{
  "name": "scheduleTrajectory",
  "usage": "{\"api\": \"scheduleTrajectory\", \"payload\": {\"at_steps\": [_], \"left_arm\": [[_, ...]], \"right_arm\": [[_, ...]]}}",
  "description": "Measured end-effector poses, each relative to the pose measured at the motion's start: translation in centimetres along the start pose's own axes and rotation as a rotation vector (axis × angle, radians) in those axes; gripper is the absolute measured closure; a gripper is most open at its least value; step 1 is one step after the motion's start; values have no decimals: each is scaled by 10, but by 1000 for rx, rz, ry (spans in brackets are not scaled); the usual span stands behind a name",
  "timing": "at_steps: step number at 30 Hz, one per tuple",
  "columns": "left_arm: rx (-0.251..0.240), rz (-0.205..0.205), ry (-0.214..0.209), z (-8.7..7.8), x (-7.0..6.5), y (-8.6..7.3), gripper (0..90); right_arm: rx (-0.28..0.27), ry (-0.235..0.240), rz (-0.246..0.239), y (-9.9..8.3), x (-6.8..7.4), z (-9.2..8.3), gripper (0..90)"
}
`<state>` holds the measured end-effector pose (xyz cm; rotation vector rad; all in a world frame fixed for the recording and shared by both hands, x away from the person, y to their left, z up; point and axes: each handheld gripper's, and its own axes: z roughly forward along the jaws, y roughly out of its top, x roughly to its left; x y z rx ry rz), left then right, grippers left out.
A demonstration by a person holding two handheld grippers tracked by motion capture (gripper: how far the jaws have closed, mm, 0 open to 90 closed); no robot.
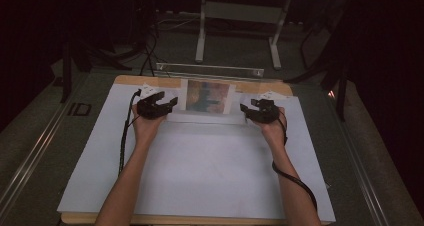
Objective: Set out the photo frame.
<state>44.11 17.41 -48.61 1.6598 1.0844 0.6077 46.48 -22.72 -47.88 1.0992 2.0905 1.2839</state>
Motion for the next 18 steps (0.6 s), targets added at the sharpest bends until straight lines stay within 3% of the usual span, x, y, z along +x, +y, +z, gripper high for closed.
{"api": "scheduleTrajectory", "payload": {"at_steps": [11, 15, 18], "left_arm": [[-19, -27, 18, 0, 0, 1, 322], [-22, -57, -18, 1, 3, -1, 328], [-20, -70, -23, 1, 3, -1, 357]], "right_arm": [[-9, 6, 26, -2, -1, 0, 431], [-7, 10, 32, -3, -1, 1, 424], [-6, 11, 40, -4, -1, 3, 424]]}}
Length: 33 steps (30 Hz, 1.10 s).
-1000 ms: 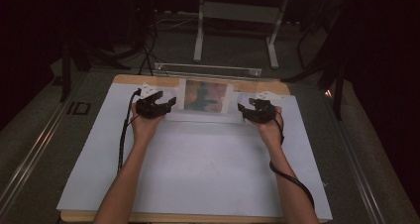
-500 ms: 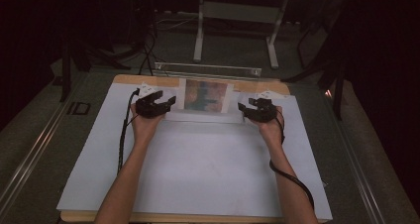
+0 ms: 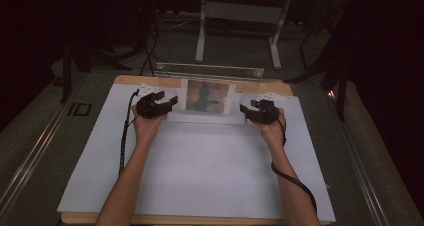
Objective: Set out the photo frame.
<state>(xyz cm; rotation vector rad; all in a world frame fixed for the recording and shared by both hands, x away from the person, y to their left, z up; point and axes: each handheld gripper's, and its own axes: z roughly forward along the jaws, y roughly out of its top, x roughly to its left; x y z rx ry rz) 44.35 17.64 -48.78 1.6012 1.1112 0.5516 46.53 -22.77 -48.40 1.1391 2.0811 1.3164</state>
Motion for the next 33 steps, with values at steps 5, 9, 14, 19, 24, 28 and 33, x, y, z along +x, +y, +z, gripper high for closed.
{"api": "scheduleTrajectory", "payload": {"at_steps": [5, 9, 14, 19, 24, 28, 33], "left_arm": [[3, -13, 19, 3, -3, 0, 329], [14, 0, 31, 4, -6, 0, 298], [27, 4, 50, 4, -9, 0, 290], [36, -15, 32, 5, -6, -1, 284], [48, 0, 33, 4, -6, -1, 300], [50, 5, 43, 4, -8, 0, 304], [46, 10, 55, 4, -10, 0, 305]], "right_arm": [[-2, -10, 1, 0, 1, 0, 424], [-5, -10, -1, 0, 1, 0, 424], [-8, -7, -10, -1, 1, 0, 423], [-18, -1, -4, 0, 0, 0, 416], [-31, 18, 27, 0, -2, 0, 415], [-24, 4, 27, 1, 1, -1, 416], [-18, -1, 20, 2, 1, -1, 418]]}}
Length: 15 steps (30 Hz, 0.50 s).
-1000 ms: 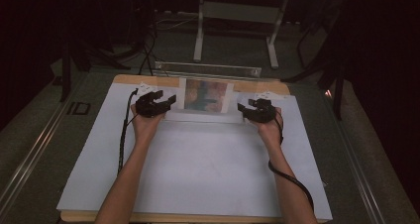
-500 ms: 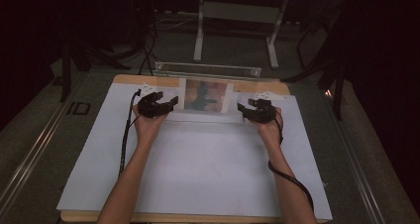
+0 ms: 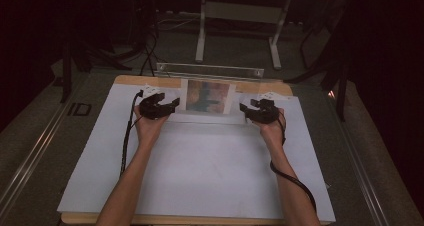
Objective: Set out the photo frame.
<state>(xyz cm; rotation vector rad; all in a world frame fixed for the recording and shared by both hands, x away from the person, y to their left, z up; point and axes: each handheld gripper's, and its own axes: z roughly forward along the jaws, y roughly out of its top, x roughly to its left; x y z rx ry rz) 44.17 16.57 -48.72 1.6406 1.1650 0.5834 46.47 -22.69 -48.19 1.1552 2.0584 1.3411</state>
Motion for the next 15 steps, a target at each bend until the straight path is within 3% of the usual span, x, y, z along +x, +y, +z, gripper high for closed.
{"api": "scheduleTrajectory", "payload": {"at_steps": [15], "left_arm": [[-29, -27, 6, -9, -10, 1, 319]], "right_arm": [[-25, -7, -20, 2, 5, -16, 418]]}}
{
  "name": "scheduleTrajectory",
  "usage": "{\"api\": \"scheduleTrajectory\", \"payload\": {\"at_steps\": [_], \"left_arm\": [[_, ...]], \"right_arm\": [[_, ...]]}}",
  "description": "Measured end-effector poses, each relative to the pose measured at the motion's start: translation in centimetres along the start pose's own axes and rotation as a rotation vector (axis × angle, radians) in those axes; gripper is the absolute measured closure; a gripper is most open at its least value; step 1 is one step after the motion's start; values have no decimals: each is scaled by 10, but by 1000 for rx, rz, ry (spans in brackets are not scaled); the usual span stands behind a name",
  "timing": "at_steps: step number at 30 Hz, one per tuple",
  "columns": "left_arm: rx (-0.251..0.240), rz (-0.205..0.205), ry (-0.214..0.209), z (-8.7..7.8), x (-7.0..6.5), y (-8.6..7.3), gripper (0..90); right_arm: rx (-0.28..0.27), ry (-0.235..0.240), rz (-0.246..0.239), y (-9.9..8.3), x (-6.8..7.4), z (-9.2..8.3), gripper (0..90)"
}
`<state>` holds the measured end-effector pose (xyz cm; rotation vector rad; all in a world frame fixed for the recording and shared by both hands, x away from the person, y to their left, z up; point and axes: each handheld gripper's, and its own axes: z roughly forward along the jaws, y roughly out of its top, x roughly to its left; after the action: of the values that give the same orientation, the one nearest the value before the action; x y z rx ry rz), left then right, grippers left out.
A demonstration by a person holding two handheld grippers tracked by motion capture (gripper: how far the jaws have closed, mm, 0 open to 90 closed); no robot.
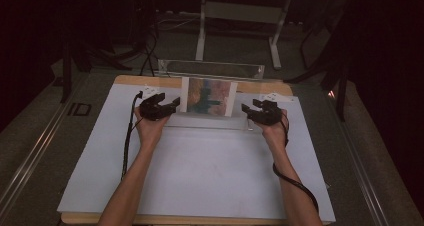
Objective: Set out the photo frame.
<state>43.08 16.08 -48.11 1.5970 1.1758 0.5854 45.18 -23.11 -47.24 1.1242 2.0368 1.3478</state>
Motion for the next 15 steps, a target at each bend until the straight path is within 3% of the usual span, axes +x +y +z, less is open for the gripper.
{"api": "scheduleTrajectory", "payload": {"at_steps": [15], "left_arm": [[15, 37, -5, -17, -18, -3, 326]], "right_arm": [[-11, -1, -1, -12, 4, -22, 418]]}}
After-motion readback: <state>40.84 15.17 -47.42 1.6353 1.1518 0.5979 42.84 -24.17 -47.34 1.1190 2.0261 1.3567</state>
